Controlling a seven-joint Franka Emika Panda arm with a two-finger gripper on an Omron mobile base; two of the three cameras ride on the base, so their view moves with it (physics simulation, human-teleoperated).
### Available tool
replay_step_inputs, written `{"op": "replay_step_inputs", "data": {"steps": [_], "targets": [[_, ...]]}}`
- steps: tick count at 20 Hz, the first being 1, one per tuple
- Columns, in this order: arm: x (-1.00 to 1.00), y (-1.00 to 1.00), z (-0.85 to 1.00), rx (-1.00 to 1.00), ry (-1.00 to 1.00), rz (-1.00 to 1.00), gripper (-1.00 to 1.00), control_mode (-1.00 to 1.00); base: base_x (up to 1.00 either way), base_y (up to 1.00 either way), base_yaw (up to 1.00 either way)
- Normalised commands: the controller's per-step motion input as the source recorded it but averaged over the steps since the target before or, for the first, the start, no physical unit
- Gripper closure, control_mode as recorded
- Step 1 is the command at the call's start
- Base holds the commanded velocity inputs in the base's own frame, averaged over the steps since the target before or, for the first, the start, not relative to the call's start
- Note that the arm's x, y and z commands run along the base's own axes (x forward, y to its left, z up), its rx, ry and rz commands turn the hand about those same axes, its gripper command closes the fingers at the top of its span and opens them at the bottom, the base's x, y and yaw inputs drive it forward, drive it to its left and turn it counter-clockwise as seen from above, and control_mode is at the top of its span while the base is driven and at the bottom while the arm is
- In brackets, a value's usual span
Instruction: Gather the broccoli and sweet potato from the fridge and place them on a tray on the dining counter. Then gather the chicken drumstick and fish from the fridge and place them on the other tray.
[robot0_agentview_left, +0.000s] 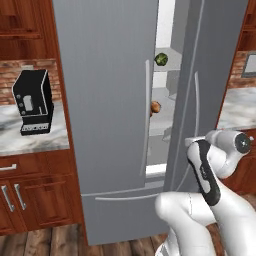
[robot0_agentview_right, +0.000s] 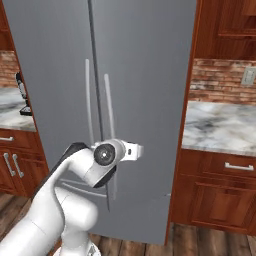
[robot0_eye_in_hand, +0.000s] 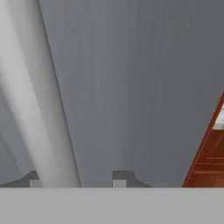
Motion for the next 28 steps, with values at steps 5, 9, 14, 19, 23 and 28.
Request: {"op": "replay_step_inputs", "data": {"steps": [5, 9, 14, 19, 23, 28], "targets": [[-0.57, -1.00, -0.07, 0.00, 0.00, 0.00, 1.00, -1.00, 0.00, 0.00, 0.00], [-0.60, -1.00, -0.07, 0.00, 0.00, 0.00, 1.00, -1.00, 0.00, 0.00, 0.00], [-0.66, -1.00, -0.05, 0.00, 0.00, 0.00, 1.00, -1.00, 0.00, 0.00, 0.00], [-0.44, -0.78, -0.06, 0.00, 0.00, 0.00, 1.00, -1.00, 0.00, 0.00, 0.00], [-0.09, -0.20, -0.01, 0.01, 0.00, 0.00, 1.00, -1.00, 0.00, 0.00, 0.00], [-0.49, -0.25, 0.00, 0.00, 0.00, 0.00, 1.00, -1.00, 0.00, 0.00, 0.00]]}}
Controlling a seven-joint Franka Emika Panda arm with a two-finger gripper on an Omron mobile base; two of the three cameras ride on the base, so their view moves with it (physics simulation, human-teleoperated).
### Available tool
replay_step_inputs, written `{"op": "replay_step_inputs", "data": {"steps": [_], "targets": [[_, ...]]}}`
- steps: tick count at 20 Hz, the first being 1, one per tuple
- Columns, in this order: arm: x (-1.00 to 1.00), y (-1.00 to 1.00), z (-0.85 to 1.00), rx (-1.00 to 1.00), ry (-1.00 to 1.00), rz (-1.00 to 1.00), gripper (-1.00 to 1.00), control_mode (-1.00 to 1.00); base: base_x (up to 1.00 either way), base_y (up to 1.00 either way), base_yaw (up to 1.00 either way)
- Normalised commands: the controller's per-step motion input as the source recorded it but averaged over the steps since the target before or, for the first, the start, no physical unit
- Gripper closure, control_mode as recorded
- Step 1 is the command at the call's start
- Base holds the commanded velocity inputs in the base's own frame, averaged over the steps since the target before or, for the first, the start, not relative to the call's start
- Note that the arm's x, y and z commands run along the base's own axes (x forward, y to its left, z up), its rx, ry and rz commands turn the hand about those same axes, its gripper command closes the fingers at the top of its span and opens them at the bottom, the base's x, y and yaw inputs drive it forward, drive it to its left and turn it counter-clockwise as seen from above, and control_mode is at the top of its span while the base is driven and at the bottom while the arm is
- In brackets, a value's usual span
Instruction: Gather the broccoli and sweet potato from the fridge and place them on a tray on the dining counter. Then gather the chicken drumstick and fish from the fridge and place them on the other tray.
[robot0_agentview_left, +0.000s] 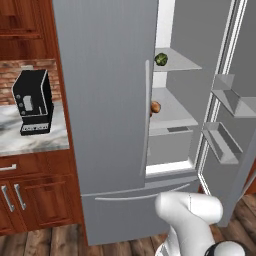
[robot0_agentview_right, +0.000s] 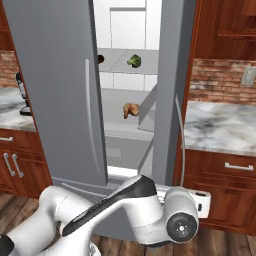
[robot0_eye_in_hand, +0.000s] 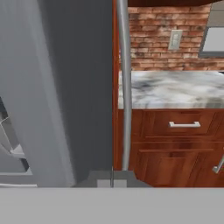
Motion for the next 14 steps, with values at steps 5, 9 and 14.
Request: {"op": "replay_step_inputs", "data": {"steps": [5, 9, 14], "targets": [[-1.00, -0.38, 0.00, 0.00, -0.01, 0.00, 1.00, -1.00, 0.00, 0.00, 0.00], [-0.63, 0.07, 0.02, -0.01, -0.05, -0.01, 1.00, -1.00, 0.00, 0.00, 0.00], [-0.07, 0.80, 0.12, -0.13, -0.07, -0.11, 1.00, -1.00, 0.00, 0.00, 0.00]]}}
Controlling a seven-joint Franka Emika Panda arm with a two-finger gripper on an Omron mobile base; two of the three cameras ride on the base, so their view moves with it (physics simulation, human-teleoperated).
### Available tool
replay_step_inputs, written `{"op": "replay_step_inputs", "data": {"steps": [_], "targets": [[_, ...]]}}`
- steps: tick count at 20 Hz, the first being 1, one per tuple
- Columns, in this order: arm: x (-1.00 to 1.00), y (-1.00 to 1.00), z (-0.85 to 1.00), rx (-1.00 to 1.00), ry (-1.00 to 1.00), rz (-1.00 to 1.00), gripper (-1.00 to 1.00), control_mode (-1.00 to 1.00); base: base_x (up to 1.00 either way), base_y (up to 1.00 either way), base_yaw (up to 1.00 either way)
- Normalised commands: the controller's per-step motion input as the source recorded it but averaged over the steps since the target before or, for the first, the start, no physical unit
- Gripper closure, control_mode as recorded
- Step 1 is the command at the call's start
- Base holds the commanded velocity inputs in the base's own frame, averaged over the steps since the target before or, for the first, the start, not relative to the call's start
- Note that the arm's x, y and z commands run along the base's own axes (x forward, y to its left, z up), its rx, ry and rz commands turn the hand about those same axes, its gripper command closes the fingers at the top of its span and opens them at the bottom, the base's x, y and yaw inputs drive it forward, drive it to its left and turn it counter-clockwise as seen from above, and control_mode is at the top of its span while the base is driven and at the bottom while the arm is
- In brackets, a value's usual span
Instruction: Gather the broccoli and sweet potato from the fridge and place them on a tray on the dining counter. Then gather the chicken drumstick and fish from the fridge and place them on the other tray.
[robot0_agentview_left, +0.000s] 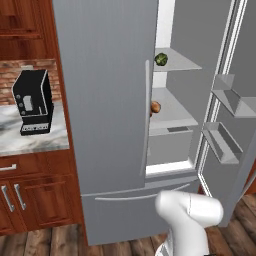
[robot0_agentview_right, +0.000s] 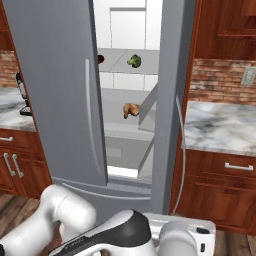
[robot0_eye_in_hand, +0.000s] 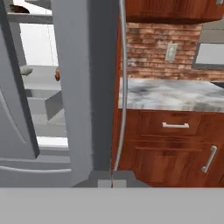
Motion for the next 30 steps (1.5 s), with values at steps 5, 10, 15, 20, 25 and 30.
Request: {"op": "replay_step_inputs", "data": {"steps": [5, 10, 15, 20, 25, 30], "targets": [[0.00, 0.95, 0.25, -0.20, -0.19, -0.21, 1.00, -1.00, 0.00, 0.00, 0.00], [0.00, 0.76, 0.34, -0.15, -0.07, -0.24, 1.00, -1.00, 0.00, 0.00, 0.00], [0.27, 0.53, 0.48, -0.07, 0.07, -0.23, 1.00, -1.00, 0.00, 0.00, 0.00], [0.54, 0.69, 0.39, -0.11, 0.14, -0.22, 1.00, -1.00, 0.00, 0.00, 0.00], [0.84, 0.57, 0.12, -0.07, 0.23, -0.23, 1.00, -1.00, 0.00, 0.00, 0.00], [0.83, 0.64, 0.01, -0.13, 0.14, -0.27, 1.00, -1.00, 0.00, 0.00, 0.00]]}}
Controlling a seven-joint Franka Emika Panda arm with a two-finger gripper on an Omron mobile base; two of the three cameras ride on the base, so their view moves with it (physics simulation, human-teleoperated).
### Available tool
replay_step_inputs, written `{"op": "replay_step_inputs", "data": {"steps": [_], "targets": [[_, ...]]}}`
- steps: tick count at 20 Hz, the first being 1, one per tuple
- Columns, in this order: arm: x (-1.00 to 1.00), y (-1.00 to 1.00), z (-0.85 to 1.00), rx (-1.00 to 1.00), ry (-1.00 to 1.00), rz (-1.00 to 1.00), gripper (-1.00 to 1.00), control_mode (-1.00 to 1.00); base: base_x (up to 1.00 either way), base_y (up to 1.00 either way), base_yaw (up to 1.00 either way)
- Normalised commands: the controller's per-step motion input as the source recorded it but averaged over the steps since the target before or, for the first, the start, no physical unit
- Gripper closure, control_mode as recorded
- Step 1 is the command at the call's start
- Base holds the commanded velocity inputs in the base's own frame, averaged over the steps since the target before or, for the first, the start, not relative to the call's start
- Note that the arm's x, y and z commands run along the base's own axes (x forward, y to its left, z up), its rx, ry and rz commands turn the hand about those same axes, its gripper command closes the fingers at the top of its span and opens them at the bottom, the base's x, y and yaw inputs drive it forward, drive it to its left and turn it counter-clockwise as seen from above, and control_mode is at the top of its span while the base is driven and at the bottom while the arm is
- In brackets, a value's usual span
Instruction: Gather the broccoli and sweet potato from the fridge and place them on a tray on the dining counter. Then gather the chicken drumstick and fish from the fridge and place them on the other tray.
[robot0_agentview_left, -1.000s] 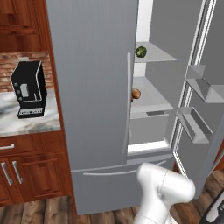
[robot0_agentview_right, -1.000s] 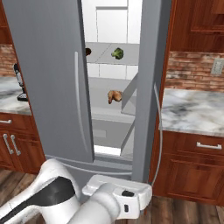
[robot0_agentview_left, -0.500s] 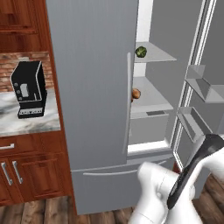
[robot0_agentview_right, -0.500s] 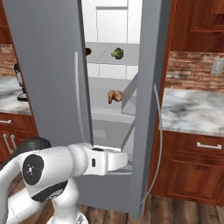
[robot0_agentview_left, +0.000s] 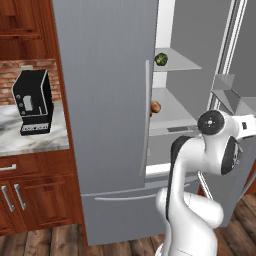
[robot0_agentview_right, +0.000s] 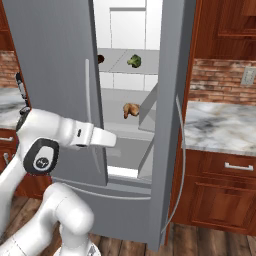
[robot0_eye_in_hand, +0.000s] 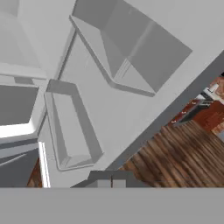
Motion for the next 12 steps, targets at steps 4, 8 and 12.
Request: {"op": "replay_step_inputs", "data": {"steps": [4, 8, 12], "targets": [[0.71, 0.41, 0.00, -0.13, 0.01, -0.28, 1.00, -1.00, 0.00, 0.00, 0.00], [0.59, 0.13, 0.07, -0.11, -0.01, -0.27, 1.00, -1.00, 0.00, 0.00, 0.00], [0.54, 0.00, 0.23, -0.07, 0.00, -0.25, 1.00, -1.00, 0.00, 0.00, 0.00]]}}
